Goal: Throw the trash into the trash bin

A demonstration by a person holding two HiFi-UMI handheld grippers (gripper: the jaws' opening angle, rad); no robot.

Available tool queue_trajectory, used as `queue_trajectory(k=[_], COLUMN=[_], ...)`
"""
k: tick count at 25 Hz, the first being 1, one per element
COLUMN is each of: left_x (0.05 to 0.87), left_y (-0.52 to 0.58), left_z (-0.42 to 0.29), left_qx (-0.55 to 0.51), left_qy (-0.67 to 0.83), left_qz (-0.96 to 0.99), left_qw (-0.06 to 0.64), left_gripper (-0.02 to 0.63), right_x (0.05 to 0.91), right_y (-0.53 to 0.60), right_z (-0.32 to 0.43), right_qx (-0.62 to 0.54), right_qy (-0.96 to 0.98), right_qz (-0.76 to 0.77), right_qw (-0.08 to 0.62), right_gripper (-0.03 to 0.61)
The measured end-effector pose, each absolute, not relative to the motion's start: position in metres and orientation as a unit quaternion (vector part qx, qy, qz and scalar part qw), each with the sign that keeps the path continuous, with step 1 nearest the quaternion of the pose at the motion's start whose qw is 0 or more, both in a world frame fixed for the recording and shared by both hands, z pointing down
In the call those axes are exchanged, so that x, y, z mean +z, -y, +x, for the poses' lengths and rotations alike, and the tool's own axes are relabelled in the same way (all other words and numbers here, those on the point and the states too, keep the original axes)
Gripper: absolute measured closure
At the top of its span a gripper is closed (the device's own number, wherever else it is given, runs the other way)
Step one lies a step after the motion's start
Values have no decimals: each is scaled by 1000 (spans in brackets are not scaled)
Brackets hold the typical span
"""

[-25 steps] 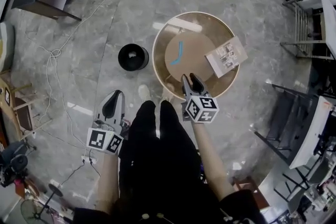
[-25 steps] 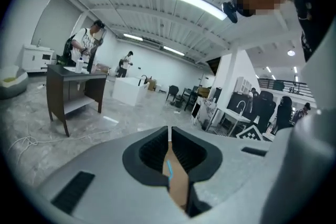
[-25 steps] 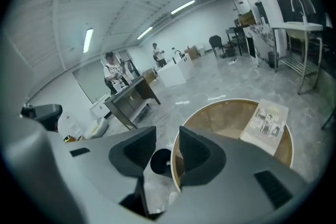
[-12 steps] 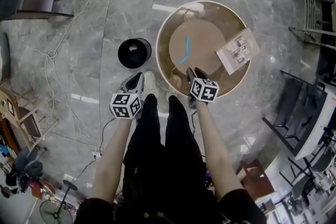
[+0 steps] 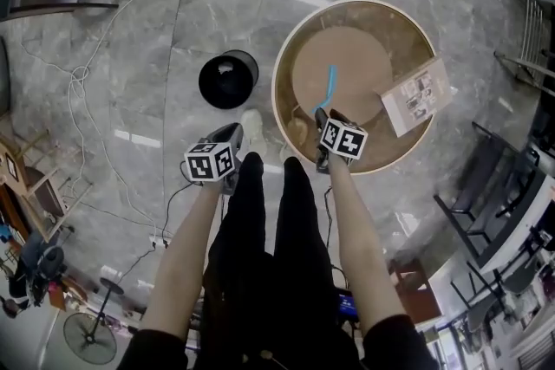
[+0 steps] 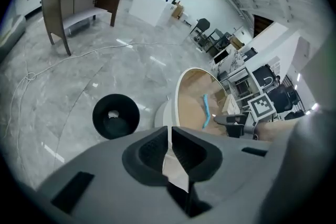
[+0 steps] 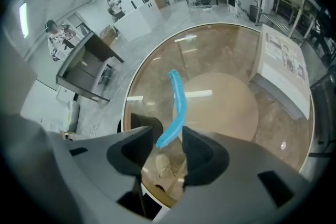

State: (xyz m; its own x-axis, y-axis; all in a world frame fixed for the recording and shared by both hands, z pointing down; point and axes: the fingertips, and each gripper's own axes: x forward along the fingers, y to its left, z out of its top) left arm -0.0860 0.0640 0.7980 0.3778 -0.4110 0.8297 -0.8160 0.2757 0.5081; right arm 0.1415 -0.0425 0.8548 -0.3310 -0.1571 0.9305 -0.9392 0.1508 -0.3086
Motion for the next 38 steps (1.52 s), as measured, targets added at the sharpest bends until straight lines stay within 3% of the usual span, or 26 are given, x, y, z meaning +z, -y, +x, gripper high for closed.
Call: queue_trajectory(k=[5,9,16,22,26,29,32,33,34,35,38], left_x=[807,800,802,794,794,796,798,799,800,798,784], left_y=[-61,-54,-64,-84,-108,-127,-144,-147,-149,-148,-133], left_z=[-94,-94,-117,-153,-176,-189,-195,-195,-194,-193,-188], left_qx=[155,81,43,8,-14,-31,-37,-38,-40,-42,-53], left_qy=[503,469,502,562,582,594,602,602,601,599,591], left_qz=[592,609,570,516,489,466,447,444,444,447,479], left_qw=[610,634,649,646,650,655,660,662,663,663,647], left_gripper=[604,604,604,604,604,604,604,604,604,604,604], right_x=[890,896,865,847,837,825,813,809,804,798,768], right_y=[52,51,52,23,-4,-18,-19,-16,-13,-9,2], right_z=[139,145,89,-5,-76,-116,-134,-135,-135,-133,-122], right_qx=[497,439,386,339,327,337,321,311,304,302,328], right_qy=[612,599,683,751,786,803,820,826,832,840,857], right_qz=[434,442,392,282,200,161,139,138,138,137,146], right_qw=[436,503,481,492,485,464,453,449,443,430,369], right_gripper=[391,528,535,534,516,400,380,396,457,571,575])
